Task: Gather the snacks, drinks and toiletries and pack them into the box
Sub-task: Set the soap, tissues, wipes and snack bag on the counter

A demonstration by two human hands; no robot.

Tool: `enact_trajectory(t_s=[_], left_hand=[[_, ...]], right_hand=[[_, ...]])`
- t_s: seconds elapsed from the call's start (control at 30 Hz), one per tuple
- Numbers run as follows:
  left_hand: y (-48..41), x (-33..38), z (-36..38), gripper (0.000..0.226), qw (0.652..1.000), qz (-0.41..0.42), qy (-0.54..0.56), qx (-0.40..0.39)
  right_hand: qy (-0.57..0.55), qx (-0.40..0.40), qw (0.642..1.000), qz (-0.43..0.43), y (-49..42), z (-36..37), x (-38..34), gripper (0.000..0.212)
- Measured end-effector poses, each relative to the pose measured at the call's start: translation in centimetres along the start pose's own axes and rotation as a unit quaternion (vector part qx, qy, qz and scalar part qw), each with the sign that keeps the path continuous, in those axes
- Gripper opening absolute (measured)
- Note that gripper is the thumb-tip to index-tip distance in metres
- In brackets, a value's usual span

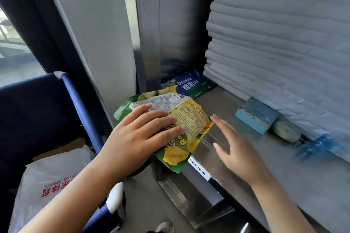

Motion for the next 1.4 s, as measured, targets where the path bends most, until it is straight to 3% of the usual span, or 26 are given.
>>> enact_trajectory(t_s=[0.2, 0.5, 0.73, 0.87, 1.03, 1.2, 1.4], left_hand=[[-3.6, 1.1, 2.9, 0.034, 0.997, 0.048, 0.059, 0.012], [-7.5, 3.4, 5.8, 0.031, 0.988, 0.116, 0.098, -0.009], [-8.3, 2.6, 6.0, 0.038, 0.988, 0.114, 0.098, 0.039], [-6.4, 0.4, 6.1, 0.044, 0.990, 0.066, 0.102, 0.078], [-1.8, -4.7, 9.4, 0.062, 0.968, -0.170, 0.173, 0.066], [-4.0, -2.2, 12.4, 0.049, 0.966, -0.115, 0.233, 0.011], [-5.3, -1.7, 13.3, 0.048, 0.944, -0.157, 0.287, 0.045]], right_hand=[[0.032, 0.157, 0.987, 0.001, 2.8, -4.4, 1.4, 0.046], [0.003, 0.220, 0.975, 0.017, 5.4, -6.9, 3.9, 0.017], [0.009, 0.239, 0.970, 0.051, 6.2, -7.8, 5.6, 0.012], [0.006, 0.238, 0.968, 0.073, 6.3, -8.3, 6.6, 0.014], [-0.032, 0.236, 0.965, 0.109, 6.4, -8.3, 7.9, 0.015], [-0.046, 0.234, 0.964, 0.119, 6.6, -8.1, 8.2, 0.019], [-0.108, 0.235, 0.952, 0.164, 5.8, -8.5, 9.9, 0.016]])
Point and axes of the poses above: each hand's wrist, its own y-axis away from the middle knuckle, its own z-axis out of the palm, x = y × z, the point moved 10 cm from there along -y, towards the middle knuckle, and after that the axes turned 15 degrees about z, right-handed, at the moved point
